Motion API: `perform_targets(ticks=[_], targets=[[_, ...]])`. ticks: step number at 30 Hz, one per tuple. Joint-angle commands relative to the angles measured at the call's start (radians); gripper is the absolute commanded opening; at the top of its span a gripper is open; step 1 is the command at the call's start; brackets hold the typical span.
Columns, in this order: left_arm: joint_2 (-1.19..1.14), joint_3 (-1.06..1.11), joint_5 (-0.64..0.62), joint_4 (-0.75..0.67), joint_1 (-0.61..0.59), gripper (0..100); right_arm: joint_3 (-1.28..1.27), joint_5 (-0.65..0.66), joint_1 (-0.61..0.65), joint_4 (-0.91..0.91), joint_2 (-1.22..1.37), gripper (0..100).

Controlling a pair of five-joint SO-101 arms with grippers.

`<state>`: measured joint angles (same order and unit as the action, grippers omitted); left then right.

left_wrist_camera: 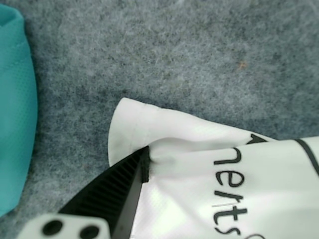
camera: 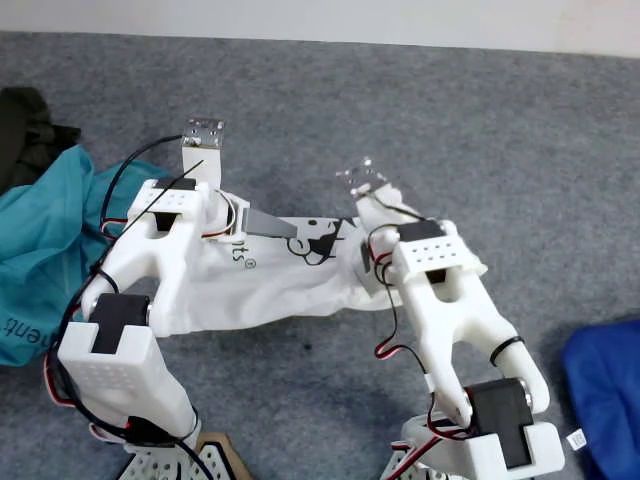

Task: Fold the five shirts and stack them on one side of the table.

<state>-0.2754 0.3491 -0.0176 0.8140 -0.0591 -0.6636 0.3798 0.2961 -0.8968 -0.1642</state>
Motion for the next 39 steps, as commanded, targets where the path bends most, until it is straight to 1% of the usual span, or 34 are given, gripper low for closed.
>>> perform_targets(ticks=[1, 5, 7, 10, 12, 15, 19, 22, 25, 29, 39], targets=[[0.024, -0.007, 0.000, -0.020, -0.015, 60, 0.004, -0.018, -0.019, -0.010, -0.087, 0.5], [0.062, -0.019, -0.005, -0.017, -0.028, 60, -0.007, -0.080, -0.070, -0.015, -0.263, 0.5], [0.110, -0.019, -0.005, -0.015, -0.028, 60, -0.016, -0.098, -0.081, -0.061, -0.351, 0.5], [0.196, -0.019, -0.006, 0.063, -0.028, 60, -0.050, -0.103, -0.081, -0.140, -0.472, 0.5], [0.248, -0.018, -0.037, 0.127, -0.031, 60, -0.084, -0.104, -0.096, -0.177, -0.536, 0.5], [0.303, 0.015, -0.100, 0.180, -0.074, 60, -0.157, -0.138, -0.125, -0.188, -0.613, 0.5], [0.320, 0.090, -0.109, 0.178, -0.147, 60, -0.266, -0.181, -0.168, -0.189, -0.704, 0.5], [0.312, 0.153, -0.109, 0.180, -0.179, 60, -0.337, -0.230, -0.183, -0.191, -0.760, 0.5], [0.320, 0.219, -0.106, 0.184, -0.179, 60, -0.392, -0.269, -0.185, -0.203, -0.805, 0.5], [0.312, 0.259, -0.106, 0.176, -0.174, 60, -0.432, -0.273, -0.185, -0.200, -0.842, 0.5], [0.321, 0.257, -0.106, 0.163, -0.182, 60, -0.449, -0.273, -0.183, -0.197, -0.854, 0.5]])
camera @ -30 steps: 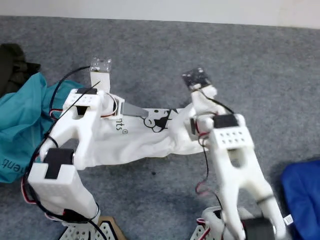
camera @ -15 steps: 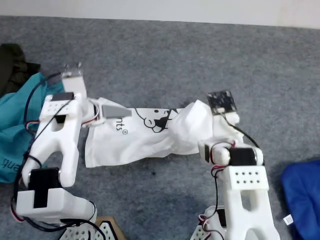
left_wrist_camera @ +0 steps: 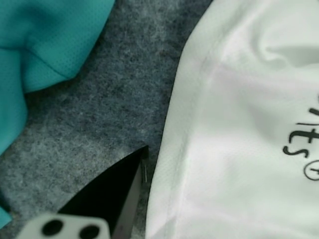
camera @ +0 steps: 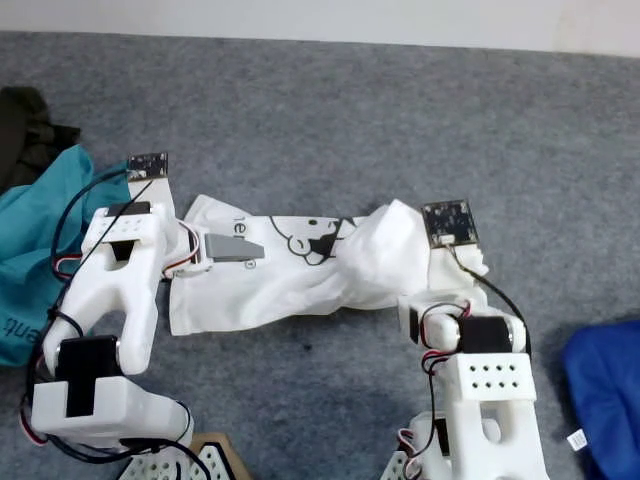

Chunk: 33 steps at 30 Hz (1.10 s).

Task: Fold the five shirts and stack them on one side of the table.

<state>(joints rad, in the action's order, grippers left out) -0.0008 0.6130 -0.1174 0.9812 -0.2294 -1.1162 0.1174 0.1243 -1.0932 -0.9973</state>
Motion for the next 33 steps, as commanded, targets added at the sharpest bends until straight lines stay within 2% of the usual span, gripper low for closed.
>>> perform_targets(ticks=[1, 7, 9, 16, 19, 23, 25, 27, 33], targets=[[0.048, -0.010, -0.003, -0.005, -0.008, 60, 0.002, -0.011, -0.012, -0.001, -0.021, 0.5], [0.047, -0.077, -0.002, -0.005, -0.004, 60, 0.002, -0.011, -0.012, -0.001, -0.019, 0.5], [0.047, -0.087, 0.034, -0.005, 0.010, 60, 0.002, -0.011, -0.012, -0.001, -0.019, 0.5], [0.044, -0.102, 0.003, -0.006, 0.018, 59, 0.002, -0.011, -0.012, 0.001, -0.015, 0.5], [0.045, -0.101, 0.002, -0.006, 0.018, 51, 0.002, -0.011, -0.012, 0.001, -0.015, 0.5], [0.045, -0.105, 0.002, -0.006, 0.018, 27, 0.002, -0.011, -0.010, 0.001, -0.015, 0.5], [0.045, -0.105, 0.002, -0.009, 0.018, 19, 0.002, -0.011, -0.010, 0.001, -0.015, 0.5], [0.045, -0.105, 0.002, -0.009, 0.018, 19, 0.001, -0.011, -0.010, 0.001, -0.015, 0.5], [0.038, -0.099, 0.003, -0.008, 0.010, 26, -0.013, -0.011, -0.008, 0.012, -0.015, 0.5]])
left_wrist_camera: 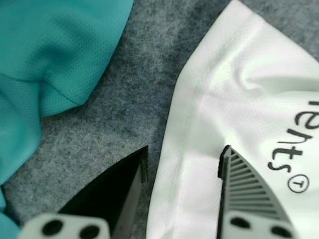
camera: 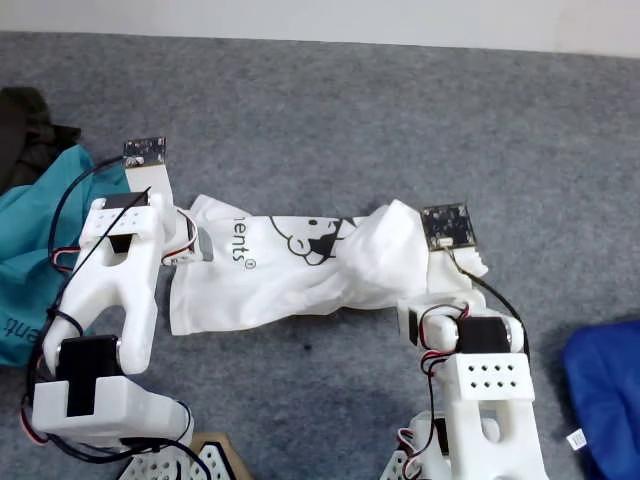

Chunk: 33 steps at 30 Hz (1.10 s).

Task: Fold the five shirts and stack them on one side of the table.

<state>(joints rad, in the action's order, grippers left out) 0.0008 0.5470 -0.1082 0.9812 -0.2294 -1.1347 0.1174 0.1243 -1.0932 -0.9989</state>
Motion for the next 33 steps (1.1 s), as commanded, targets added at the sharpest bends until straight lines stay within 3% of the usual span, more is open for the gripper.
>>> perform_targets(ticks=[1, 8, 16, 28, 33], targets=[[0.036, -0.031, -0.006, -0.008, 0.010, 25, 0.005, -0.011, -0.008, 0.012, -0.013, 0.5], [0.035, 0.007, -0.002, -0.025, -0.021, 20, 0.005, -0.011, -0.008, 0.012, -0.013, 0.5], [-0.018, 0.107, -0.003, -0.190, -0.016, 20, 0.005, -0.008, -0.008, 0.008, -0.013, 0.5], [-0.137, 0.013, -0.005, -0.104, 0.039, 19, 0.005, -0.006, -0.012, 0.008, -0.013, 0.5], [-0.130, 0.007, -0.005, -0.103, 0.068, 2, 0.005, -0.006, -0.012, 0.007, -0.013, 0.5]])
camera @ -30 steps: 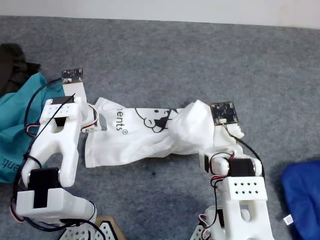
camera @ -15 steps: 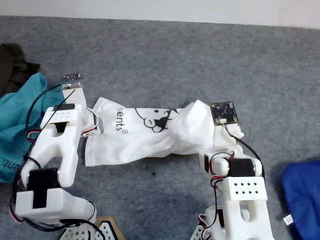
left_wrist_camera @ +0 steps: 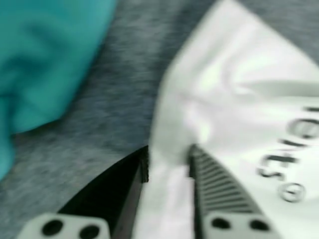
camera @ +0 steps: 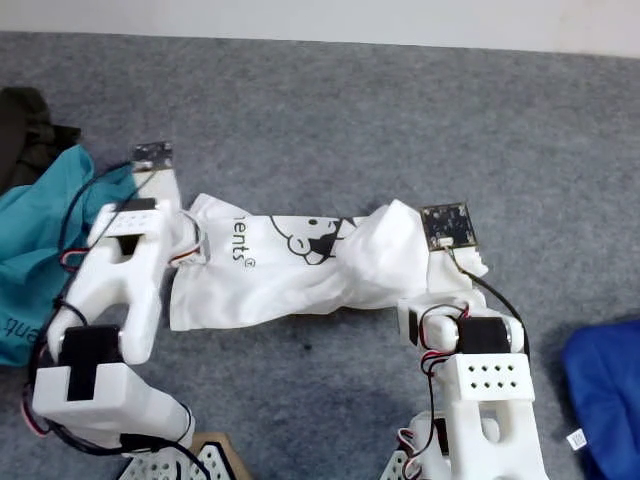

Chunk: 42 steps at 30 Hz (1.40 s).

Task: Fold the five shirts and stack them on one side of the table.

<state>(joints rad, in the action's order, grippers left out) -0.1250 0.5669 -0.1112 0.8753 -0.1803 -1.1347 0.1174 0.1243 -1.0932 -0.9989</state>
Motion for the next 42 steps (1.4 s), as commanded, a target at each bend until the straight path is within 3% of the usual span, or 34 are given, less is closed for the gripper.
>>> perform_targets(ticks=[1, 9, 14, 25, 31, 42], targets=[[-0.004, -0.013, 0.002, 0.003, 0.025, 0, 0.005, -0.006, -0.012, 0.007, -0.013, 0.5], [-0.008, -0.010, -0.002, 0.006, 0.047, 1, 0.004, -0.006, -0.012, 0.007, -0.013, 0.5], [0.005, -0.021, -0.002, 0.011, 0.134, 1, 0.004, -0.006, -0.012, 0.007, -0.013, 0.5], [0.211, -0.189, -0.005, 0.224, 0.302, 1, -0.008, -0.011, -0.012, 0.015, -0.016, 0.5], [0.265, -0.297, -0.114, 0.298, 0.407, 1, -0.010, -0.011, -0.015, 0.015, -0.018, 0.5], [0.255, -0.501, -0.219, 0.371, 0.651, 1, -0.001, -0.140, -0.205, 0.056, -0.019, 0.5]])
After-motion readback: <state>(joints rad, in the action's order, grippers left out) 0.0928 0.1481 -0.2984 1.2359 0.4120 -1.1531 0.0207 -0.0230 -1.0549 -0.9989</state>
